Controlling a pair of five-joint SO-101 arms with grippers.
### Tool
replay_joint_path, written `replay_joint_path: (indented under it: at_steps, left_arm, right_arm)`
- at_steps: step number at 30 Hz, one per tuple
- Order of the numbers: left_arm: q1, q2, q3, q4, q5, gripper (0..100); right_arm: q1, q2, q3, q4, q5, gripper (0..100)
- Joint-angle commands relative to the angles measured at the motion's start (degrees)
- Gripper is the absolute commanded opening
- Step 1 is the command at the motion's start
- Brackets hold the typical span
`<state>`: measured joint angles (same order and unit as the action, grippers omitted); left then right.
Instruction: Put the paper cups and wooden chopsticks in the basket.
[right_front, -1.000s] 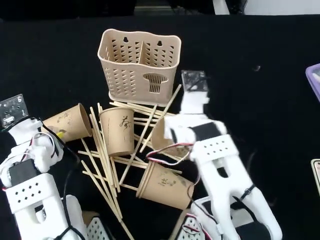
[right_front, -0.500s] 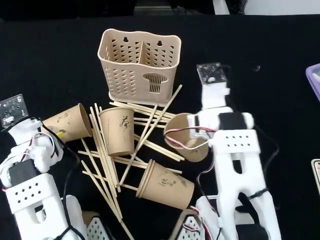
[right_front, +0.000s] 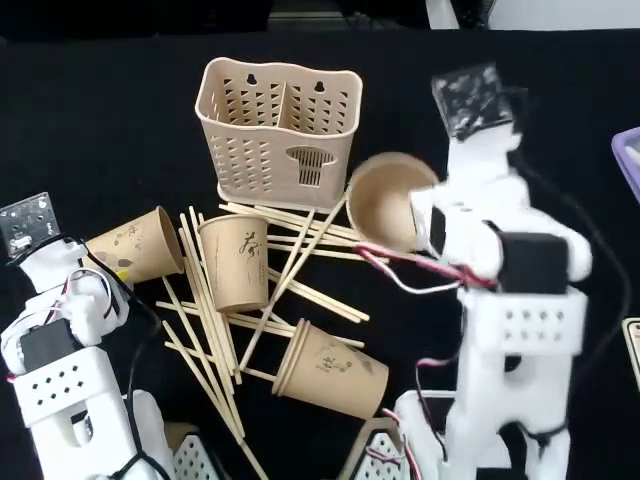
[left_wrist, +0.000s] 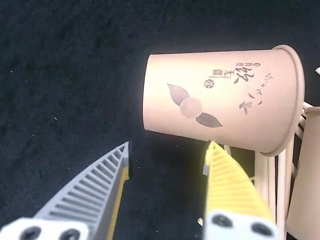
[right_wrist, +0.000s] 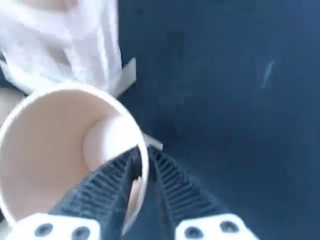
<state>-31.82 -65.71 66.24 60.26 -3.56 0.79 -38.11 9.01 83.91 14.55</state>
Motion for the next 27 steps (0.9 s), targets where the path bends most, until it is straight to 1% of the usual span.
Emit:
replay_joint_path:
  at_steps: [1, 4, 8, 12, 15, 19, 27]
  left_arm:
    - [0.22, -0.88, 0.48, -1.14, 0.18, 24]
    - [0.22, -0.88, 1.27, -1.14, 0.0, 24]
    - [0.22, -0.88, 1.63, -1.14, 0.0, 24]
    - [0.22, -0.88, 1.71, -1.05, 0.0, 24]
    - [0.22, -0.88, 1.71, -1.05, 0.0, 24]
    - [0.22, -0.88, 1.71, -1.05, 0.0, 24]
    - [0.13, -0.88, 1.36, -0.62, 0.0, 24]
  right_arm:
    - [-3.78, -1.54, -8.4, -7.38, -3.69, 1.1]
    - [-6.77, 0.04, -10.07, -15.12, -7.03, 1.1]
    - [-10.99, 3.3, -11.3, -22.95, -10.73, 1.1]
    - [-14.33, 8.4, -12.7, -27.96, -12.13, 1.1]
    - [-15.03, 13.32, -15.25, -30.24, -12.13, 1.1]
    - [-14.68, 20.97, -20.09, -30.07, -12.22, 1.1]
    - [-12.57, 30.99, -30.37, -19.52, -12.31, 1.1]
